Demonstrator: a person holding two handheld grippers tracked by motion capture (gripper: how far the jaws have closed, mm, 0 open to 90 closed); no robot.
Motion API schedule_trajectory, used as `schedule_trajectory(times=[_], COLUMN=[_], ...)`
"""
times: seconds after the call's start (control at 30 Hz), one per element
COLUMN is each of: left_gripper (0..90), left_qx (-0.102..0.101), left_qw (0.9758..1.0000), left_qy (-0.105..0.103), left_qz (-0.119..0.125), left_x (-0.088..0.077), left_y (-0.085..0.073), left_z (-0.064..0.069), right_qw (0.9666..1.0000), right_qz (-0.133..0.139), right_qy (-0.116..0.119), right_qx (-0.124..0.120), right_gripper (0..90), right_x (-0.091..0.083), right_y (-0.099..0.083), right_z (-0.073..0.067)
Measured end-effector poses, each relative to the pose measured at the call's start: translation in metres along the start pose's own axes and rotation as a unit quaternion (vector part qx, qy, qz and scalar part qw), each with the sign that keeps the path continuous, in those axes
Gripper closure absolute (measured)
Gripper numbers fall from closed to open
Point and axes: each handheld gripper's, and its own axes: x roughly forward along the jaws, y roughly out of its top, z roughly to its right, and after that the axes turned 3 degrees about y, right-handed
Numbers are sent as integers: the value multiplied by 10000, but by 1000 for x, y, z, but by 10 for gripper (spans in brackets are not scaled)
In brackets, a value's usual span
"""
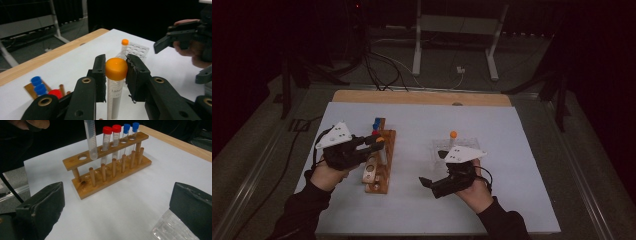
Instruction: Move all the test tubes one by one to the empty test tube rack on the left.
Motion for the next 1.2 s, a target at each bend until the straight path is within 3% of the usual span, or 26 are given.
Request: schedule_trajectory(times=[0.3, 0.6, 1.2], left_gripper=[717, 717, 717], left_qx=[-21, -136, -255], left_qw=[9995, 9986, 9979], left_qy=[321, 517, 450], left_qz=[35, -39, -398], left_x=[-13, -13, 3], left_y=[-2, -13, -39], left_z=[-12, -23, -24], right_qw=[10000, 10000, 9999], right_qz=[-51, -56, -57], right_qy=[9, 56, 104], right_qx=[-7, 0, -28], right_gripper=[1, 1, 2], right_x=[0, 1, 0], right_y=[0, 0, 0], right_z=[0, 0, -2])
